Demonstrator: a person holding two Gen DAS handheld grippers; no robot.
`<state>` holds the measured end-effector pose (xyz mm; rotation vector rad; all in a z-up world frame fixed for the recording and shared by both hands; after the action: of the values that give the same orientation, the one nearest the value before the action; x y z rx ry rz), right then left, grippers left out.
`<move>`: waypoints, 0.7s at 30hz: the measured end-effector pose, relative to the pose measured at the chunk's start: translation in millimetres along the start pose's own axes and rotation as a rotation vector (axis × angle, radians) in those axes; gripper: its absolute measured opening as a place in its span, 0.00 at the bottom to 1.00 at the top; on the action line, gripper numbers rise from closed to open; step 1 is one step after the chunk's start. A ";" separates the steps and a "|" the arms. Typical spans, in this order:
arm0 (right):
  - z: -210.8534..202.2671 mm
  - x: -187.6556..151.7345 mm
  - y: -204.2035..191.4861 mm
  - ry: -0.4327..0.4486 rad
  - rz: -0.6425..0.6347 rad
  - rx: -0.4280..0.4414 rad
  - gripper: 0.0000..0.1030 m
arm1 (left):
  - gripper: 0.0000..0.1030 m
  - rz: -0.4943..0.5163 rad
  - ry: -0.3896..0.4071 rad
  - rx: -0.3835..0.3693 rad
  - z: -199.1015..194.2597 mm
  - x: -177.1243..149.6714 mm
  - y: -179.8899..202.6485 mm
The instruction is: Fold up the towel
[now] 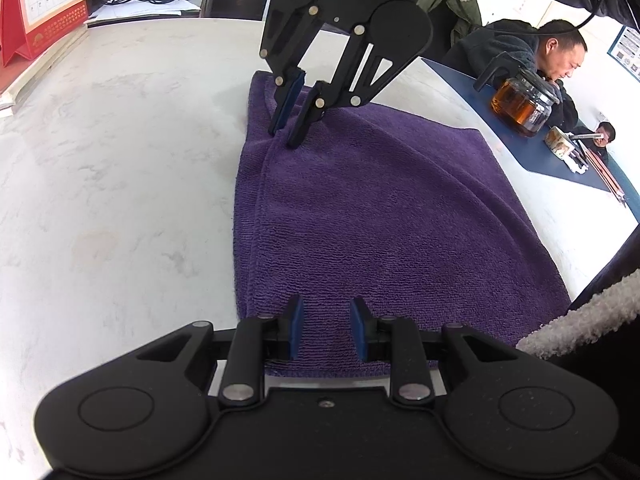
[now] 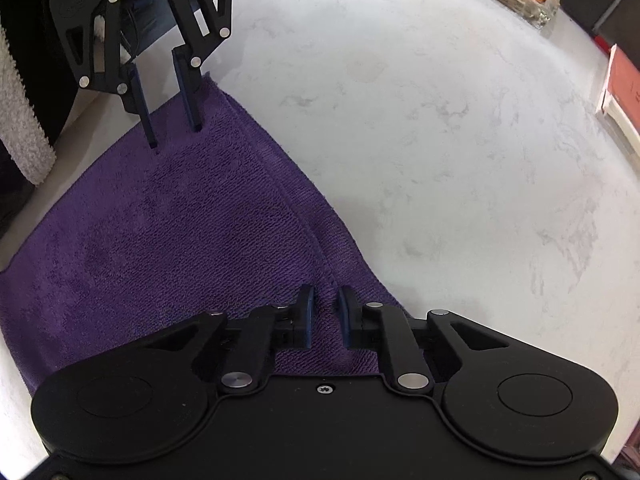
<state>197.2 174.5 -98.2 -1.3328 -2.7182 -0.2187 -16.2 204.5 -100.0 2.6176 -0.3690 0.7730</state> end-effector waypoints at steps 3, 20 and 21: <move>-6.8 -10.5 1.2 0.006 0.009 -0.027 0.12 | 0.23 0.010 0.000 -0.008 -0.3 -0.4 -1.2; -26.8 5.6 21.1 0.040 0.043 -0.158 0.02 | 0.27 0.041 0.010 -0.037 2.0 -1.8 -0.6; -26.0 5.6 23.9 0.038 0.047 -0.164 0.02 | 0.27 0.039 0.010 -0.039 2.1 -1.8 -0.7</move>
<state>213.5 188.7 -69.7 -1.4151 -2.6846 -0.4670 -16.4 204.4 -102.9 2.5769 -0.4294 0.7833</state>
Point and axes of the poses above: each gripper's, at about its wrist camera, not at the fingertips, and z roughly the way its jaws point, y to its right, x to its top, the point moved 4 cm from there along z, roughly the way its jaws point, and after that the axes turned 2 degrees about -z, right-handed, at the moved point
